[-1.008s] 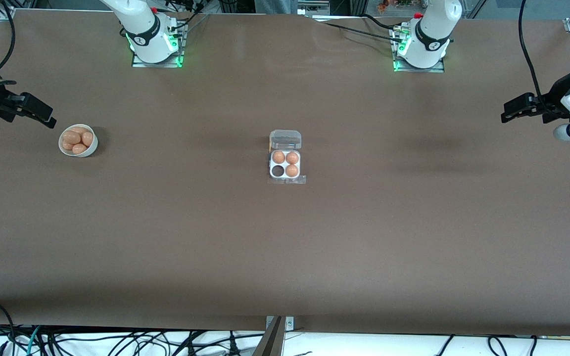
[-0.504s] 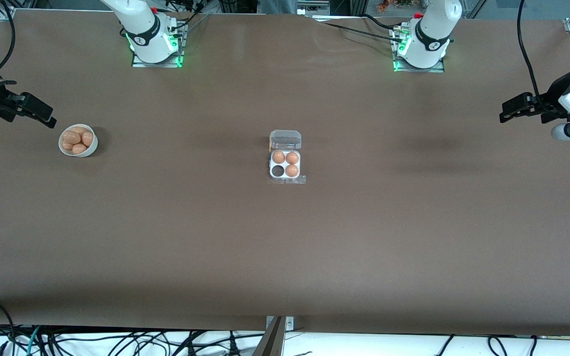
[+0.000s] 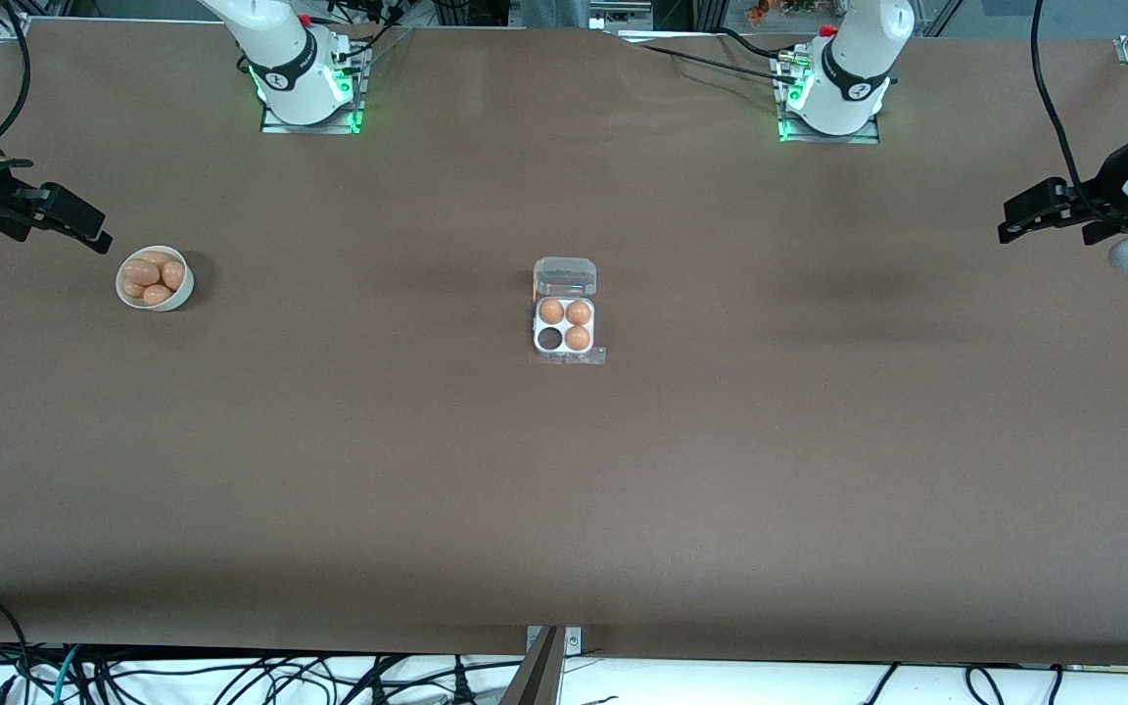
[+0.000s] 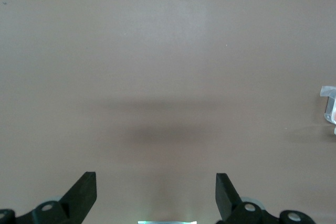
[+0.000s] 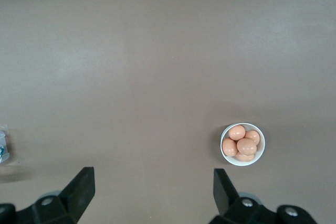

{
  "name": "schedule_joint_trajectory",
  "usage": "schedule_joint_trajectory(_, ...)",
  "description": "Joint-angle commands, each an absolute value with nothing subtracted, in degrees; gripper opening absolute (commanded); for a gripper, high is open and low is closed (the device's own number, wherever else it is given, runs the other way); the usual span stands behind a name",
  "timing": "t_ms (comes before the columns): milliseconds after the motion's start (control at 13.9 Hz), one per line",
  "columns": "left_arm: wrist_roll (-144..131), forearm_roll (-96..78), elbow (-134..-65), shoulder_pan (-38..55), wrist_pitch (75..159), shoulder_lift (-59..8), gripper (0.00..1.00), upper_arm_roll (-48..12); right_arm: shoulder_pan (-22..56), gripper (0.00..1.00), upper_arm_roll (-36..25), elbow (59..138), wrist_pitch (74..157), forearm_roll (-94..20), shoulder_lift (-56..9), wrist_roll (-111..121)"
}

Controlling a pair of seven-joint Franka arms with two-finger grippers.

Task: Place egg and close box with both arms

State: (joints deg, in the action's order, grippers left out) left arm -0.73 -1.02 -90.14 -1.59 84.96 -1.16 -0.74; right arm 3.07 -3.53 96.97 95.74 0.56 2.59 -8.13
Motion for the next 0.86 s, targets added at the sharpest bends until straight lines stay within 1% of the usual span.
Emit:
schedule_joint_trajectory(0, -0.70, -1.05, -88.33, -1.93, 84.20, -2.63, 1.00, -0.88, 2.64, 1.00, -3.16, 96.94, 95.10, 0.79, 2.81, -7.91)
schedule_joint_trajectory(144, -0.70, -1.05, -88.24, -1.93, 84.20, -2.64, 1.00, -0.88, 2.64, 1.00, -3.16, 97.38, 94.40, 0.79, 2.46, -7.82)
schedule_joint_trajectory(432, -0.53, -1.05, -88.24, -2.11, 84.20, -2.90, 1.00, -0.79, 1.85, 1.00, -3.77, 97.47, 89.48, 0.79, -1.13, -3.17)
schedule_joint_trajectory(576, -0.62, -1.05, -88.24, -2.11, 84.20, -2.90, 1.00, -0.79, 0.45, 1.00, -5.62, 97.73, 89.03, 0.79, -4.21, -2.99)
schedule_joint_trajectory(720, -0.62, -1.05, -88.24, -2.11, 84.20, -2.90, 1.00, -0.79, -0.17, 1.00, -8.51, 98.61, 89.03, 0.79, -8.77, -2.21)
schedule_joint_trajectory(792, -0.62, -1.05, -88.24, -2.11, 84.20, -2.90, 1.00, -0.79, -0.18, 1.00, -10.18, 100.01, 89.73, 0.79, -9.92, 0.41)
